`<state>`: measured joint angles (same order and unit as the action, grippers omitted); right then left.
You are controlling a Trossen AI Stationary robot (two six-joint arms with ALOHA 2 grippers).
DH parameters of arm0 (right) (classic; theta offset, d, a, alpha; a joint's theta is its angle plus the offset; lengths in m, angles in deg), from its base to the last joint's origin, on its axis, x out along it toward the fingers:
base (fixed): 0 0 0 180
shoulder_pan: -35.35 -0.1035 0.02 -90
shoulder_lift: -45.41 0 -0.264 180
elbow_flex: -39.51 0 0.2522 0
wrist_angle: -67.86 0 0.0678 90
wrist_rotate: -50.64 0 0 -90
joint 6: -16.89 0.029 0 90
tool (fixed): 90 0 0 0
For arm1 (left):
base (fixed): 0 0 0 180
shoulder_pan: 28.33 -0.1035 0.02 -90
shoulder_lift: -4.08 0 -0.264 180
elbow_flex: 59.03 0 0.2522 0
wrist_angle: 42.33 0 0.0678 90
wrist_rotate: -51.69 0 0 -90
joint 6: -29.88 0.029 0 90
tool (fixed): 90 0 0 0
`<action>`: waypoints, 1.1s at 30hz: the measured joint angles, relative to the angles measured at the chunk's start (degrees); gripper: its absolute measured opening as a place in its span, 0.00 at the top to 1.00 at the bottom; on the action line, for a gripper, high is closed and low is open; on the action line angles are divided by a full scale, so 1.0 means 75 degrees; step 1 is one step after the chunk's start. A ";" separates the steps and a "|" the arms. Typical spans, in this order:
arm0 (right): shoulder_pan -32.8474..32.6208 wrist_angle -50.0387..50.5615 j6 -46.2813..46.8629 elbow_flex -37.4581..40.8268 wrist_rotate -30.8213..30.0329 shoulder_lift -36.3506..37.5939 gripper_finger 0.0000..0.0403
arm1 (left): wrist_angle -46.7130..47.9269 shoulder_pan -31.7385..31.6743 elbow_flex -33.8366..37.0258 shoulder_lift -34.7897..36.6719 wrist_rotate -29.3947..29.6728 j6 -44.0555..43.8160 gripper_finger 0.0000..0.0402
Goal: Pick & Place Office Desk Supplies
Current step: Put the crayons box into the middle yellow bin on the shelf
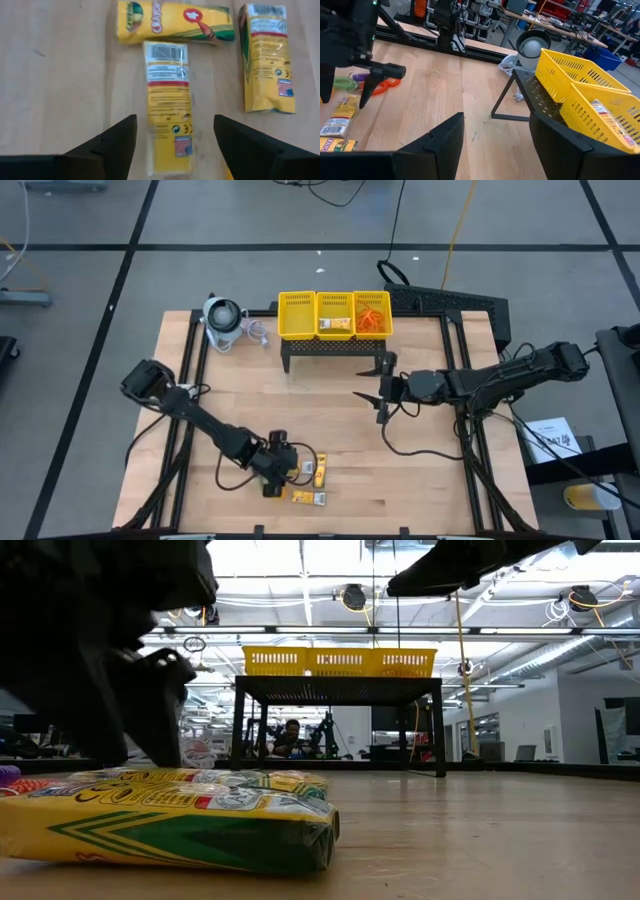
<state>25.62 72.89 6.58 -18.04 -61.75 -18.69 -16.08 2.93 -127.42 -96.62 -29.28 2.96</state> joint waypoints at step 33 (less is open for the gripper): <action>-0.0008 0.0593 -0.0001 0.0044 0.1229 0.1215 0.47 | 0.1037 -0.0650 0.0029 0.1055 0.0701 0.0983 0.72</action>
<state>25.56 77.34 6.57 -17.71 -52.53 -9.57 -8.30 -1.95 -127.20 -88.70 -24.02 10.33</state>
